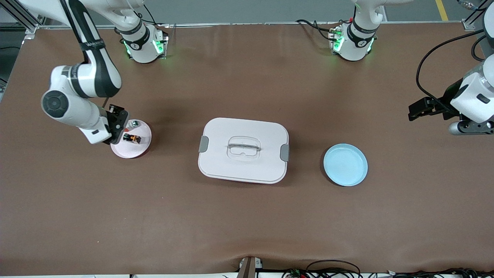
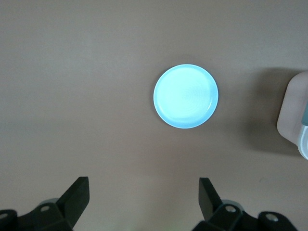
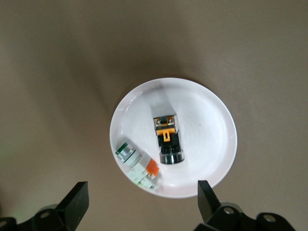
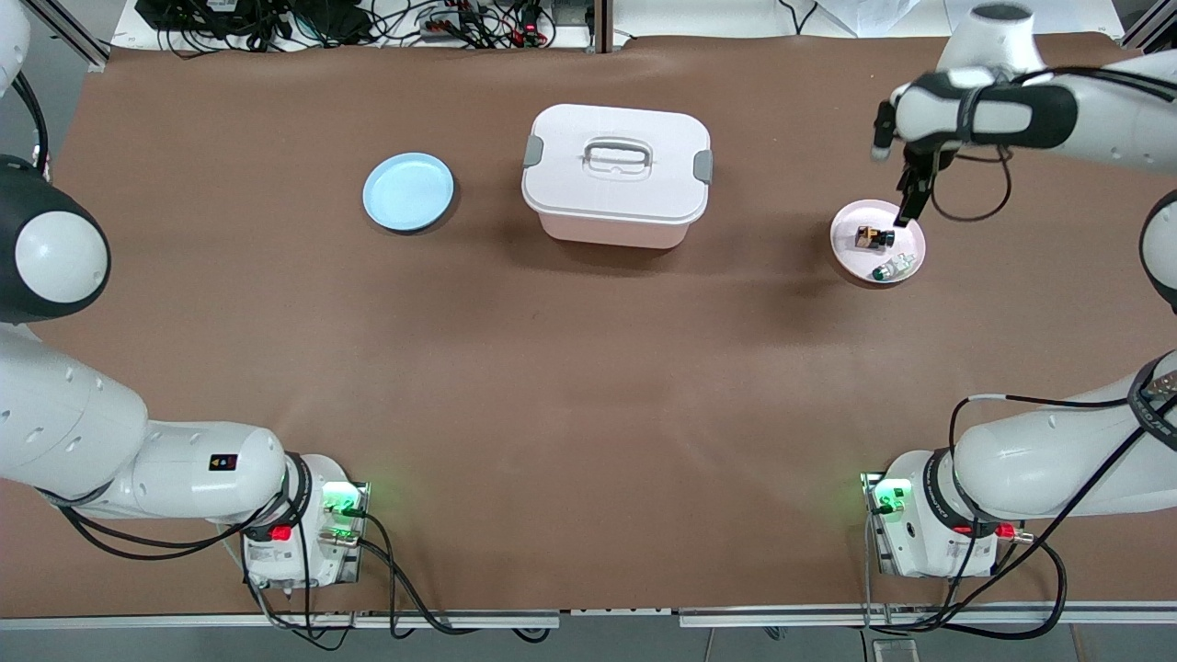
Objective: Transfer orange switch to right arm and place
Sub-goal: 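Open the right gripper and lift it away from the plate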
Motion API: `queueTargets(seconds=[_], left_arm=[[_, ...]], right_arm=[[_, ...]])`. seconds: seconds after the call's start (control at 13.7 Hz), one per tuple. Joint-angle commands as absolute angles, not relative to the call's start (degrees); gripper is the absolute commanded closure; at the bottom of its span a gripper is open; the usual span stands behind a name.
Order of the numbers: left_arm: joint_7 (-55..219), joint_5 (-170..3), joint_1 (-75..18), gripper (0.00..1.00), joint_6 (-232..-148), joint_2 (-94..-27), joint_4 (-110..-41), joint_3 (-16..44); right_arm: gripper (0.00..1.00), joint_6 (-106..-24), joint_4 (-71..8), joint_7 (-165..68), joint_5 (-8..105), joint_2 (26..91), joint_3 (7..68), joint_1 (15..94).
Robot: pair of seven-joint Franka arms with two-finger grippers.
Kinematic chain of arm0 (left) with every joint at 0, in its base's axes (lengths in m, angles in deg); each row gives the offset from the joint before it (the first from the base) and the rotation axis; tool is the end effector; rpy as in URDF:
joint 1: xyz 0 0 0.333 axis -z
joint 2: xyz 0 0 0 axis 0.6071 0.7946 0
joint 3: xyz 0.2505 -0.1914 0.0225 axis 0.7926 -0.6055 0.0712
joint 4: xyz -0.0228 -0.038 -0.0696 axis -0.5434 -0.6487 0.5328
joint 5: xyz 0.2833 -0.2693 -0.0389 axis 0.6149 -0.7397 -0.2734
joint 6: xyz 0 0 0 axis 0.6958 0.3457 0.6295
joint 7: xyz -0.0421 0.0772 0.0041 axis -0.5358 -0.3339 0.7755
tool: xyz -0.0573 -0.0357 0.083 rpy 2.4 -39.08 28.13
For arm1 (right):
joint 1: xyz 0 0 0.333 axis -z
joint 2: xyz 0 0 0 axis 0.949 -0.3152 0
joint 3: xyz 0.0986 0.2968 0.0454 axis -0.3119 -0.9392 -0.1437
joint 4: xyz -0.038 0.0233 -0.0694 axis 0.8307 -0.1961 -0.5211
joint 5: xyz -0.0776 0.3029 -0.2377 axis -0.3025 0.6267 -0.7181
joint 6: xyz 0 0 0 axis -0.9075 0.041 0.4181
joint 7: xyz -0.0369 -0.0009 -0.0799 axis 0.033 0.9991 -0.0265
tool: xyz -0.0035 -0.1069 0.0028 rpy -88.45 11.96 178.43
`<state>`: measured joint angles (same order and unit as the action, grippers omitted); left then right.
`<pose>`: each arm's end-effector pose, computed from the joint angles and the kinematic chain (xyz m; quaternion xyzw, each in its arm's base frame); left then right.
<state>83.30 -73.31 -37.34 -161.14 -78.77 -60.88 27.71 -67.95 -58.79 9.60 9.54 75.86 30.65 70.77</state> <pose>0.5874 -0.0422 0.5956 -0.9995 -0.0067 0.0291 0.0081 0.5174 0.0160 0.3213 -0.8328 -0.5415 0.1053 0.0464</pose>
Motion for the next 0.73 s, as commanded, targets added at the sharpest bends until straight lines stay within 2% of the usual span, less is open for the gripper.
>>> queueTargets(seconds=[0.0,0.29,0.44,0.66], left_arm=[[85.94,-72.32,-36.32,0.00,-159.88,-79.33,-59.91,28.77],[88.23,-73.02,-39.20,0.00,-159.88,-79.68,-59.91,27.99],[88.23,-73.02,-39.67,0.00,-159.88,-79.68,-59.91,27.45],[87.53,-72.85,-38.96,0.00,-159.88,-79.68,-60.00,27.45]], right_arm=[[0.00,-57.85,-54.24,-0.18,11.03,79.71,30.63,71.28],[0.00,-41.14,-42.30,-18.37,10.94,79.63,30.72,71.54],[0.00,-36.82,-38.15,-24.46,10.94,79.37,30.72,71.54],[0.00,-34.78,-34.90,-33.67,11.03,79.45,30.63,71.54]])
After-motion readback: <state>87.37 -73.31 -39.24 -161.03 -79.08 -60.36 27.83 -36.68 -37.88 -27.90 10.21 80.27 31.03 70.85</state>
